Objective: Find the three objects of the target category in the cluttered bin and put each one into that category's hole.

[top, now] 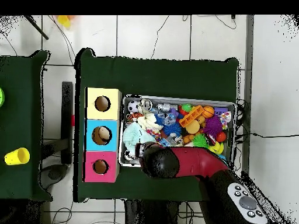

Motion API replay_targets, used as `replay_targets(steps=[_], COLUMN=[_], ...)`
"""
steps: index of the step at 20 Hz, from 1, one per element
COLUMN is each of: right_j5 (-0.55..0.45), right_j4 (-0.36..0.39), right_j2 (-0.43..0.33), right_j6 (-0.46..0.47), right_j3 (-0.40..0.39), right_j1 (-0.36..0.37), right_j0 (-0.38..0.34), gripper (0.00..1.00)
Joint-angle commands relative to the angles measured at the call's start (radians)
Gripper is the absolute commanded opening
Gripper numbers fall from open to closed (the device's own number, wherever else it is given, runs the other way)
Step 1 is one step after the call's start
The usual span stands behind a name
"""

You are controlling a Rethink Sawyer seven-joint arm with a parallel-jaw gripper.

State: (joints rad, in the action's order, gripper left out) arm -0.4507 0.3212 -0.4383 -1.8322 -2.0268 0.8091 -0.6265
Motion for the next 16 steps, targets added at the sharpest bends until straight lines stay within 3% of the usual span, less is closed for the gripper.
replay_targets(steps=[1, 6, 11, 16], right_j5=[-0.102, -0.149, -0.228, -0.186], right_j4=[0.082, 0.106, 0.096, 0.124], right_j2=[-0.11, -0.138, -0.159, -0.162], right_j6=[0.184, 0.22, 0.233, 0.192], right_j3=[0.191, 0.251, 0.266, 0.269], right_j1=[-0.051, -0.079, -0.046, -0.08], right_j0=[-0.004, -0.001, -0.009, 0.003], gripper=[1.0, 1.0, 1.0, 1.0])
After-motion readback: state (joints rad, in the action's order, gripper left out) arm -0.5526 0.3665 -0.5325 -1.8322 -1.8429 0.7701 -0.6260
